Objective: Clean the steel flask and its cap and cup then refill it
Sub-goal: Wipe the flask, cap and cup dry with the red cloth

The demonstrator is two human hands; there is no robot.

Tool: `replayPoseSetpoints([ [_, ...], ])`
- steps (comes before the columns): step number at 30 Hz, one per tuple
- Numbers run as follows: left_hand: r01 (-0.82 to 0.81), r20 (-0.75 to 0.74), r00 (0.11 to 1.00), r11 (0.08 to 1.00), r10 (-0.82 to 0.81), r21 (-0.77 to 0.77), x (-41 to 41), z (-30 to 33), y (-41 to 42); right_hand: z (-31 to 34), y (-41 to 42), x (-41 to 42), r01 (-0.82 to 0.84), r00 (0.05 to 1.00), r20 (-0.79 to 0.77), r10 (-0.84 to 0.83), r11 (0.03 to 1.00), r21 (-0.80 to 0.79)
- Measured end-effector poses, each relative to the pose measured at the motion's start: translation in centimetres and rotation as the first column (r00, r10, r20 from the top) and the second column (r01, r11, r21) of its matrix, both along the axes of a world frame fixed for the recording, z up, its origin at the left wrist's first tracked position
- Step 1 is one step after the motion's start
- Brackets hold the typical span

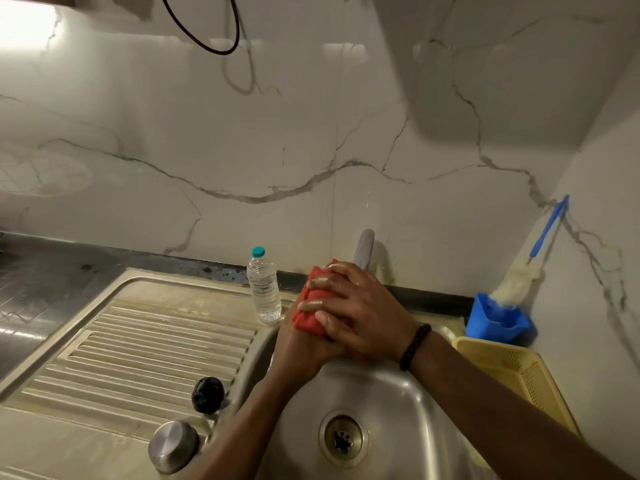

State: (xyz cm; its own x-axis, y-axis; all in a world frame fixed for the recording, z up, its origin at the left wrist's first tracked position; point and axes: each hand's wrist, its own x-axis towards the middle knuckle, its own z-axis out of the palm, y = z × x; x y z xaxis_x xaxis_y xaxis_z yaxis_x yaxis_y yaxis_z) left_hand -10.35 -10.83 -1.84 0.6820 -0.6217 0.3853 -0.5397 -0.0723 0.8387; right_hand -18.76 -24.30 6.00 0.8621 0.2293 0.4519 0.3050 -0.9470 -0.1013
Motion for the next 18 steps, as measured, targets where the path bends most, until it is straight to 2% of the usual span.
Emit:
replayPoseSetpoints([
  [4,-0.128,0.165,0.979,0.99,0.118,0.051,-0.4,0.6,-0.9,0.9,1.2,0.6,0.198,0.98,-0.05,-0.195,0.976,0.087],
  [6,-0.195,0.214,0.96,0.98,0.181,0.048,-0.7,0.9,-1.2,0.8,2.0,0.7,0.342,0.939,-0.103,-0.327,0.918,0.201],
  [8,-0.254,0.241,0.941,0.967,0.237,0.038,-1.3,1.0,-1.2,0.7,3.0,0.9,0.49,0.872,-0.158,-0.464,0.806,0.332],
  [10,-0.306,0.228,0.93,0.951,0.289,0.043,-1.9,1.1,-1.2,0.6,3.7,1.0,0.618,0.78,-0.239,-0.579,0.652,0.439],
  [12,-0.35,0.232,0.914,0.936,0.332,0.042,-2.2,0.9,-1.3,0.3,4.0,0.8,0.685,0.709,-0.284,-0.646,0.533,0.496],
  [15,-0.406,0.265,0.884,0.914,0.385,0.027,-2.2,0.8,-1.5,0.3,4.1,0.0,0.7,0.677,-0.327,-0.66,0.439,0.563],
  [18,-0.335,0.253,0.915,0.941,0.314,0.045,-1.8,1.4,-1.3,0.2,3.3,-1.0,0.692,0.666,-0.426,-0.613,0.294,0.659],
])
